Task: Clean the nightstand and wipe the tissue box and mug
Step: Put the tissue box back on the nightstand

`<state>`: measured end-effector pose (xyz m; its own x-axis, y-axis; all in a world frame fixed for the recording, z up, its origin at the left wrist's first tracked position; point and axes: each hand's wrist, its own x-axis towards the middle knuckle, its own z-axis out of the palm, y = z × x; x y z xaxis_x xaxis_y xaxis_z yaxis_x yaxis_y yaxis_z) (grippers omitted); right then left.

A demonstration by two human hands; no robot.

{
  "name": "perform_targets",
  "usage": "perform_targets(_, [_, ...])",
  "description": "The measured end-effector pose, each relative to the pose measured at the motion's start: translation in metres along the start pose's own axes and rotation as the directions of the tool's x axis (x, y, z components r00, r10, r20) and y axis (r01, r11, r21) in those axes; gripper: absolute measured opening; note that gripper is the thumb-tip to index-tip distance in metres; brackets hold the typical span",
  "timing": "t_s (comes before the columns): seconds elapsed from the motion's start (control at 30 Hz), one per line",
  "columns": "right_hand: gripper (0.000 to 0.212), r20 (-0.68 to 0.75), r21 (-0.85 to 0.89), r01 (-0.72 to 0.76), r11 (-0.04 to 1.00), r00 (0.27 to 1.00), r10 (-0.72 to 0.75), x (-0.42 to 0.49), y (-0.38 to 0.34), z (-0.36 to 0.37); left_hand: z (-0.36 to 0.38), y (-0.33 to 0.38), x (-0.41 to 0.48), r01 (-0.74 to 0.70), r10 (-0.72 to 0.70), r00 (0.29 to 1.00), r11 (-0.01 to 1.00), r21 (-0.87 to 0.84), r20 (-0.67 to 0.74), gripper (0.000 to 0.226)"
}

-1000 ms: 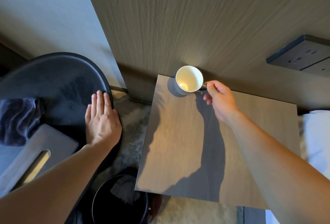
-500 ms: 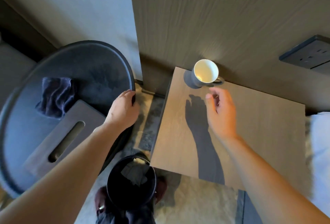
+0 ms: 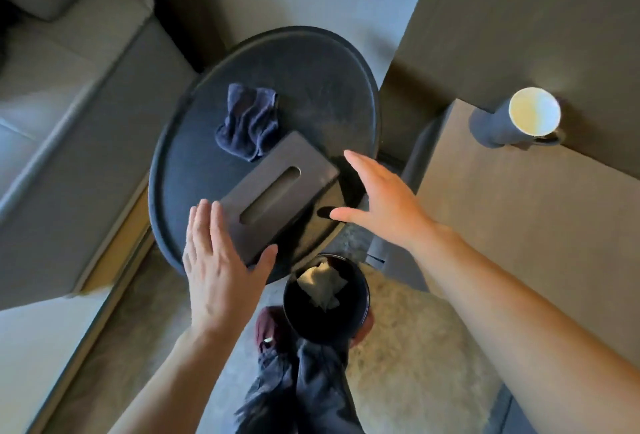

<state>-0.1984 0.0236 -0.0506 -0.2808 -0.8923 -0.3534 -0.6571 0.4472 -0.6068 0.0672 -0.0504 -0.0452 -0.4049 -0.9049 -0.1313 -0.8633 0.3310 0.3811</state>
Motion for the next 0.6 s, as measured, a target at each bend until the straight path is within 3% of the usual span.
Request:
perform_targets(0.1, [0.111, 0.069, -0.039, -0.007, 0.999, 0.998, 0.010, 0.019, -0.013, 0.006, 0.007, -0.018, -0.011, 0.148, -0.142, 0.987, 0.985, -0.085, 0.068, 0.123])
perform_targets(0.23, [0.119, 0.135, -0.080, -0.048, 0.996, 0.989, 0.059, 0.037, -0.022, 0.007, 0.020, -0.023, -0.016, 0.290, -0.255, 0.956, 0.902, -0.320, 0.147, 0.121])
perform_targets(0.37, [0.116, 0.172, -0.046, -0.088, 0.995, 0.981, 0.095, 0.044, -0.031, 0.009, 0.026, -0.022, -0.012, 0.289, -0.243, 0.957, 0.845, -0.450, 0.159, 0.116])
perform_targets(0.6, [0.114, 0.118, -0.027, -0.162, 0.986, 0.979, 0.164, 0.040, -0.037, 0.016, 0.027, -0.028, -0.006, 0.303, -0.230, 0.952, 0.804, -0.512, 0.202, 0.115])
